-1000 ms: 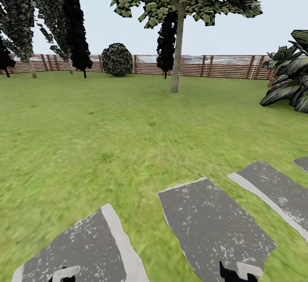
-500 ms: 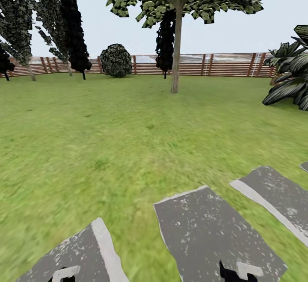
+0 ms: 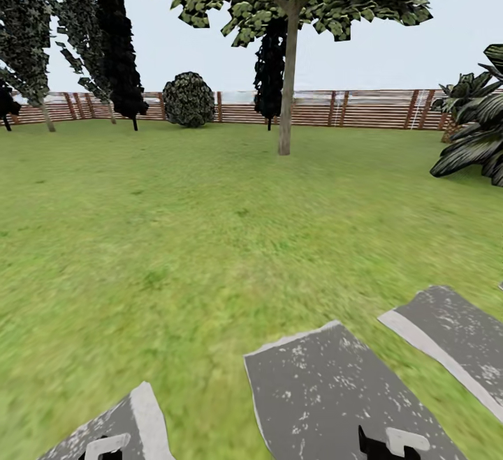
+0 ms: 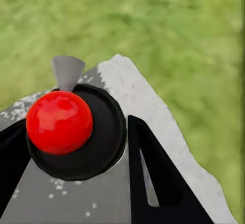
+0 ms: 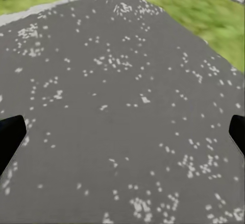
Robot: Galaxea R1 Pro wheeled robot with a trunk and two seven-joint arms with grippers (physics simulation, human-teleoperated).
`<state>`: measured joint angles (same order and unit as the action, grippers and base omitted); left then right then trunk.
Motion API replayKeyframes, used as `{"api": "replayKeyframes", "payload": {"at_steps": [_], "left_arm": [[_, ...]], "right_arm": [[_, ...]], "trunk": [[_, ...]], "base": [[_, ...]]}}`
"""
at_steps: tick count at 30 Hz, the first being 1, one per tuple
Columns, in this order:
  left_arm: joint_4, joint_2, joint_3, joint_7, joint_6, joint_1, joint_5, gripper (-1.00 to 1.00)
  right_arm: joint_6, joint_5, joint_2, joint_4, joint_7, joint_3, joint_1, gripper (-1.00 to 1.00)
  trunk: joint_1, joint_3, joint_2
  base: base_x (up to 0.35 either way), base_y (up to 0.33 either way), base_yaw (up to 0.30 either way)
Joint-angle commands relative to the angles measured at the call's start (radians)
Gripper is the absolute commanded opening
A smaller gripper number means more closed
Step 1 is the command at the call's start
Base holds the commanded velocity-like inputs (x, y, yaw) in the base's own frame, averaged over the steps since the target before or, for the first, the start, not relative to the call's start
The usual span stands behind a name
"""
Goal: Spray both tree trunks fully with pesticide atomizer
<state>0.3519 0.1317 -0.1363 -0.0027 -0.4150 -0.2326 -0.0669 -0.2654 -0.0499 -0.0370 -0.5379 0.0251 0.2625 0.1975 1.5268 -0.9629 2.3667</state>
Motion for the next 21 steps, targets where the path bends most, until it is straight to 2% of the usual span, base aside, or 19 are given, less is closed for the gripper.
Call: {"api": "replayKeyframes", "payload": {"at_steps": [1, 21], "left_arm": [[-0.001, 0.0, 0.002, 0.0, -0.003, -0.001, -0.007, -1.0], [0.001, 0.0, 0.001, 0.0, -0.004, 0.007, -0.007, -1.0]], "right_arm": [[-0.003, -0.005, 0.0, 0.001, 0.003, 0.001, 0.001, 1.0], [-0.003, -0.005, 0.0, 0.001, 0.003, 0.002, 0.001, 1.0]], "trunk": [[0.0, -0.001, 0.0], [0.0, -0.001, 0.0]], "base": [[0.311, -0.09, 0.0], [0.312, -0.085, 0.0]]}}
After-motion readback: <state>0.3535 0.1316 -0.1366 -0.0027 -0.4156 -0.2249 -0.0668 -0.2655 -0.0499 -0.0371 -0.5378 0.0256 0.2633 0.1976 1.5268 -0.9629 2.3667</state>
